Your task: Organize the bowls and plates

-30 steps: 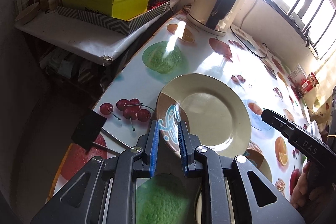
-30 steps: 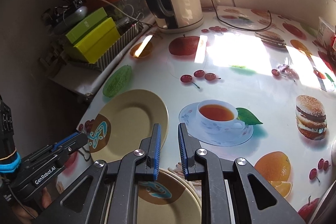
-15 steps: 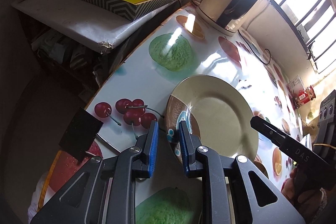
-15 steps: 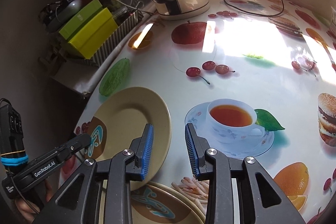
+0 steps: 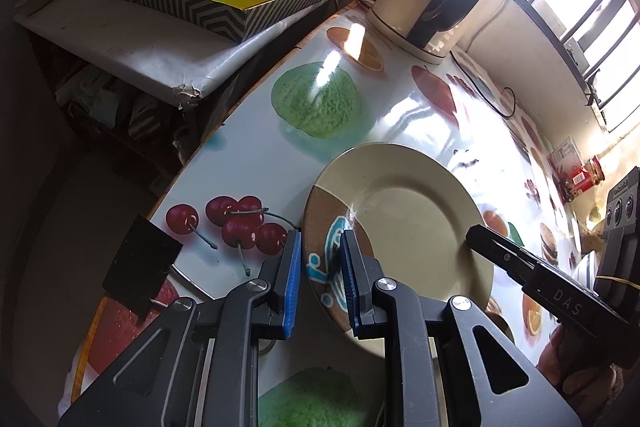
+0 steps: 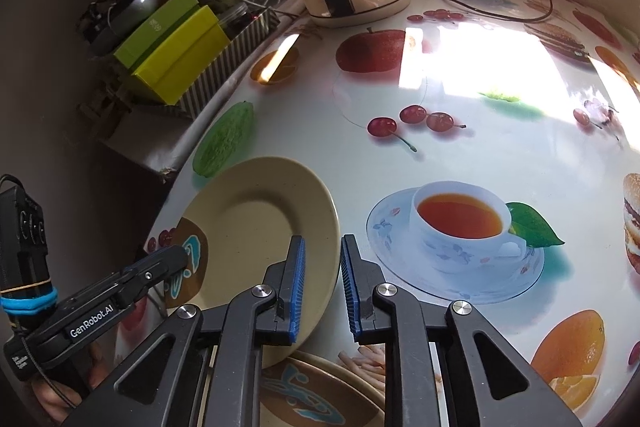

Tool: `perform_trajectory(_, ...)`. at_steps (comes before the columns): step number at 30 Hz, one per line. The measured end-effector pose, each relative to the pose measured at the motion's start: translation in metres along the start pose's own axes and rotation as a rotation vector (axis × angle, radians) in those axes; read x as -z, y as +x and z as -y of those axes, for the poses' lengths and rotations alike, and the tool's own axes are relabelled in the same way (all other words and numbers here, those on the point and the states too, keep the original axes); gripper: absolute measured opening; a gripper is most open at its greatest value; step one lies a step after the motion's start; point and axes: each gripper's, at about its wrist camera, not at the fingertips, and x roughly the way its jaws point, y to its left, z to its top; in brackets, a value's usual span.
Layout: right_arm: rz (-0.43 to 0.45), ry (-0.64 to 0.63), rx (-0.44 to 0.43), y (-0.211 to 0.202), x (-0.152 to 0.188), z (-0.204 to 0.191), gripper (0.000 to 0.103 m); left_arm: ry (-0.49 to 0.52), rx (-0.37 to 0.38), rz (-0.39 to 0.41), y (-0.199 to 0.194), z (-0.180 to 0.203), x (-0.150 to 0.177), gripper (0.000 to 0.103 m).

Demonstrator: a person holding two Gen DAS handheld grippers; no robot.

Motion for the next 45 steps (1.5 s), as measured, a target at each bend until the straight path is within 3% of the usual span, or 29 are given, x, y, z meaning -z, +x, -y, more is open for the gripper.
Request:
perform_trajectory(25,0.08,0.017,-0.014,-0.046,0.007,-0.007,0.018,0.036,0.023,0.061,-0.037,0.016,0.009,0.02)
perform_trajectory(45,0.127,0.031,-0.005,-0.101,0.058,0.003,0.018,0.092,0.053,0.069,-0.069,0.041,0.059,0.02)
